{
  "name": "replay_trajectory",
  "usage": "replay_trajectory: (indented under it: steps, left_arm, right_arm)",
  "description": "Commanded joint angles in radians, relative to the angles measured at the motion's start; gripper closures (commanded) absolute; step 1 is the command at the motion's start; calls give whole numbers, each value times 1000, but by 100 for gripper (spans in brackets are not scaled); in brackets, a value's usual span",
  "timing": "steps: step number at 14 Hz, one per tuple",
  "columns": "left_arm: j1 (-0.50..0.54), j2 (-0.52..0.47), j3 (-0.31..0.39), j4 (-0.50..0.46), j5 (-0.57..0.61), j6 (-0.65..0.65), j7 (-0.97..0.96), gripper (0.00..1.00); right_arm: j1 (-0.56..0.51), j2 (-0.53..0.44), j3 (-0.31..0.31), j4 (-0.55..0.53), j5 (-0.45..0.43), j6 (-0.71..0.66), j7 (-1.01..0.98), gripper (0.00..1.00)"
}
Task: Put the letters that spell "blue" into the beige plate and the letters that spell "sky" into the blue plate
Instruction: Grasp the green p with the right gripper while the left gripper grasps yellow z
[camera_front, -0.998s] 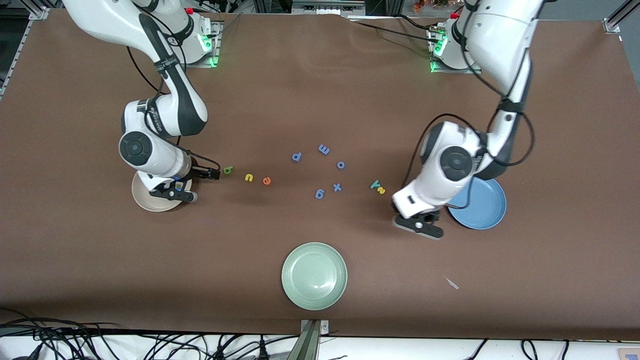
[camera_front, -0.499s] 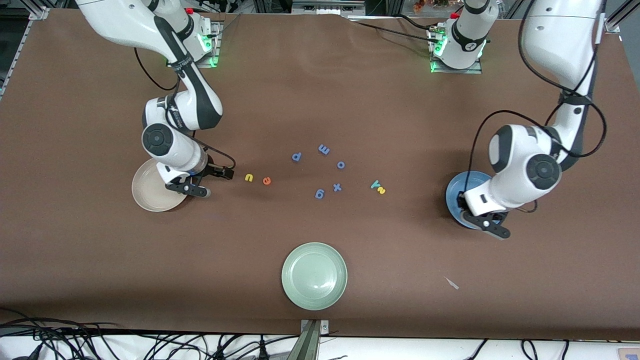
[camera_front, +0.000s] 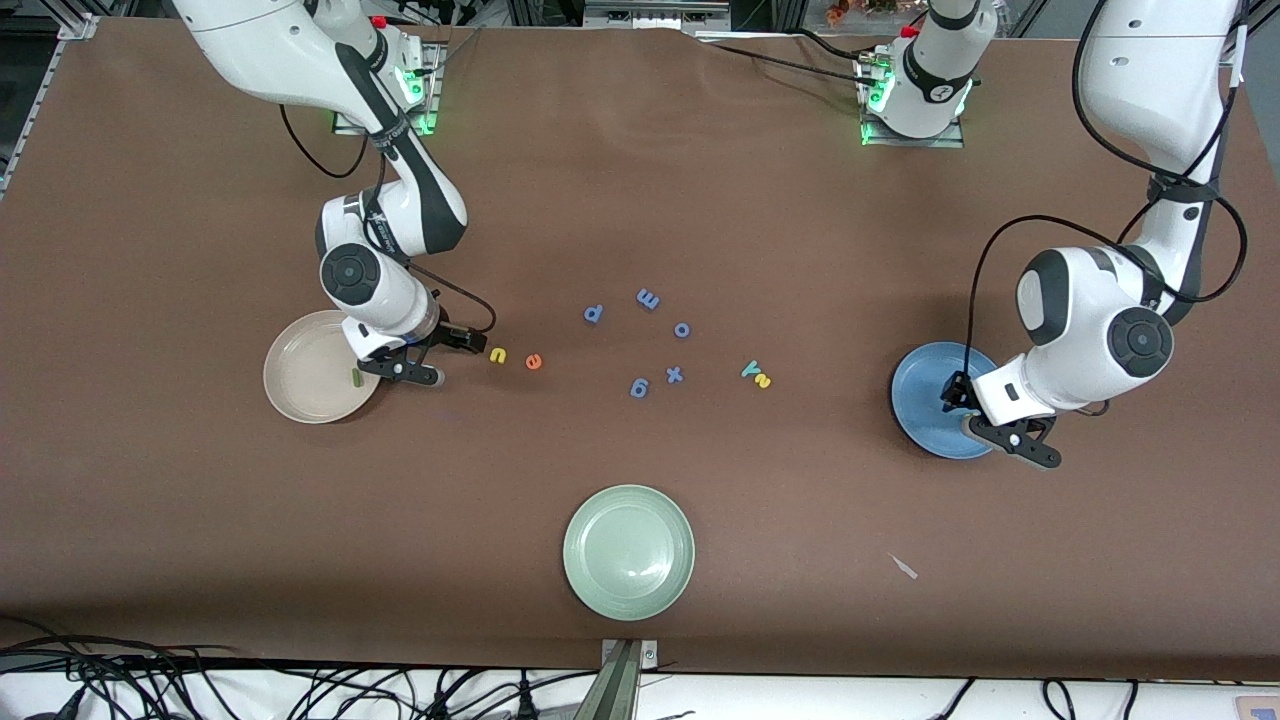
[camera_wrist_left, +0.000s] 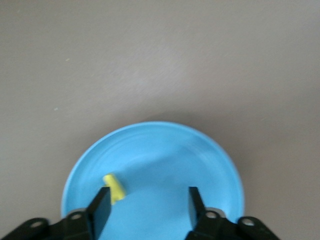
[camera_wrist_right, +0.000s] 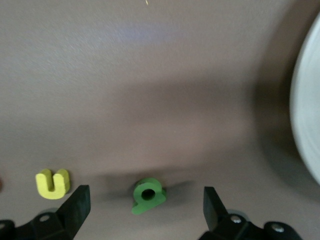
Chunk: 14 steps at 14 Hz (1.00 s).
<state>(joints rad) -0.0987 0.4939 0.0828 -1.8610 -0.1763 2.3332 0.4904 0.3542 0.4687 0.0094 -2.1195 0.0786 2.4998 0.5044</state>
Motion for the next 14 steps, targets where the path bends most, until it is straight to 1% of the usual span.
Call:
replay_trajectory:
  steps: [1,2,3,5,8,10,11,14]
  left_arm:
    - [-12,-28,-37,-24,-136,3,11,9]
    - [-21,-21,-50,-21,-187,3,4,9]
    - [-38,-8,-64,-18,-236,11,-10,9]
    - [-106,20,-64,-4,-294,37,-71,10]
    - [-229,72,-64,8,-285,144,-208,14]
    - [-301,115,-61,19,-279,213,-297,14]
    - [-329,133,-60,26,-258,239,-324,14]
    - [-361,172,-60,57,-178,258,-413,14]
  right_arm:
    - [15,1,-2,-20,12,33,2,1]
    - [15,1,-2,-22,12,34,2,3]
    - [15,2,-2,-22,12,34,0,7]
    - [15,2,-2,-27,12,34,-6,22]
    - [15,2,-2,-27,12,34,-9,45]
    - [15,7,-2,-27,12,37,-9,55]
    - [15,8,-2,-27,12,43,-6,58]
    - [15,11,-2,-27,13,45,0,69]
